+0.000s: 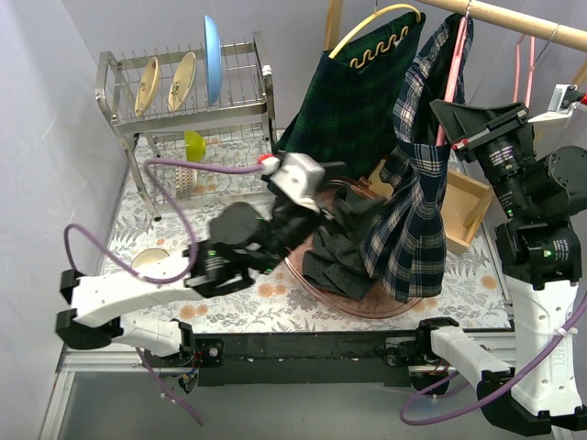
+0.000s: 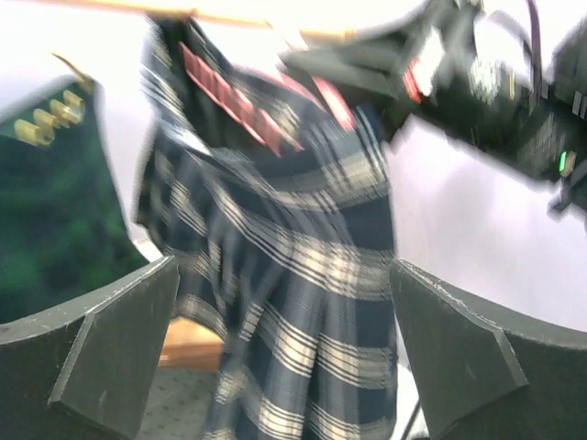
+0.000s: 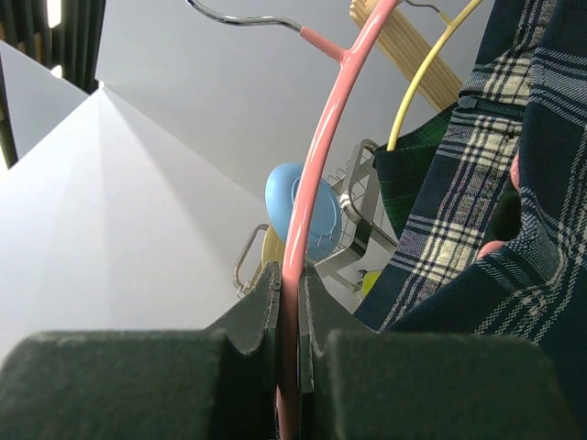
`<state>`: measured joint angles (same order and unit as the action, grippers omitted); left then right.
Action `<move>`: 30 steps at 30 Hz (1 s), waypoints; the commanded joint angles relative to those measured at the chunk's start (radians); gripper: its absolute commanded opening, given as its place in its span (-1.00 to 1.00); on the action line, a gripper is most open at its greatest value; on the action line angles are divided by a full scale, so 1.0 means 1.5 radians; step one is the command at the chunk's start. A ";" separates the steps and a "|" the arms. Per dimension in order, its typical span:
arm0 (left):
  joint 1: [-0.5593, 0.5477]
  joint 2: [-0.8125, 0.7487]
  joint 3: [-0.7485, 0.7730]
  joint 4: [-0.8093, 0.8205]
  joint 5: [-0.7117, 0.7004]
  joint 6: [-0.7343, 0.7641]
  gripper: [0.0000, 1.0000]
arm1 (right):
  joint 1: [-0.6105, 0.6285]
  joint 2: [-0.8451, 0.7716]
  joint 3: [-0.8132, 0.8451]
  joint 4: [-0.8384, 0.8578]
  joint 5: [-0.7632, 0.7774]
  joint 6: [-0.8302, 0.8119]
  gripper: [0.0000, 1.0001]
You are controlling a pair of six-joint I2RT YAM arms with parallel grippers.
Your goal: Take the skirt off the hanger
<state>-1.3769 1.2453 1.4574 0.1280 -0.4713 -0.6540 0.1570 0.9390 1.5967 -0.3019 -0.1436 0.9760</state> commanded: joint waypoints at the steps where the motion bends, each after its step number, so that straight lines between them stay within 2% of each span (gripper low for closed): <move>1: -0.019 0.053 0.002 0.053 0.050 0.016 0.96 | -0.001 -0.040 -0.017 0.246 0.088 -0.014 -0.97; 4: -0.031 0.088 -0.010 0.129 0.038 0.052 0.96 | -0.001 -0.057 -0.043 0.260 0.093 0.016 -0.97; 8: -0.046 0.154 0.009 0.166 0.025 0.085 0.96 | -0.001 -0.073 -0.060 0.258 0.117 0.042 -0.97; 17: -0.064 0.244 0.014 0.277 -0.057 0.178 0.96 | -0.002 -0.099 -0.076 0.261 0.103 0.075 -0.97; 21: -0.064 0.263 0.007 0.292 -0.036 0.196 0.90 | -0.003 -0.113 -0.089 0.265 0.102 0.082 -0.97; 22: -0.065 0.268 0.007 0.290 -0.029 0.196 0.83 | -0.002 -0.115 -0.092 0.264 0.104 0.082 -0.97; 23: -0.066 0.270 0.006 0.288 -0.026 0.196 0.54 | -0.002 -0.118 -0.092 0.266 0.105 0.082 -0.97; 25: -0.067 0.269 0.001 0.293 -0.026 0.196 0.10 | -0.002 -0.117 -0.090 0.267 0.106 0.083 -0.97; 26: -0.068 0.267 -0.002 0.293 -0.028 0.197 -0.35 | -0.002 -0.118 -0.089 0.267 0.107 0.082 -0.97; 27: -0.072 0.264 -0.003 0.278 -0.029 0.196 -0.51 | -0.003 -0.117 -0.087 0.268 0.107 0.081 -0.97; 29: -0.072 0.249 0.000 0.249 -0.032 0.184 -1.00 | -0.002 -0.111 -0.078 0.265 0.113 0.072 -0.97; 30: -0.077 0.240 -0.011 0.243 -0.040 0.182 -1.00 | -0.003 -0.108 -0.073 0.262 0.117 0.071 -0.97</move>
<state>-1.4757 1.6726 1.4429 0.5232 -0.5156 -0.3798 0.1574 0.7975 1.4246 -0.1761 0.0010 1.1259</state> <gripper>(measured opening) 0.074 0.098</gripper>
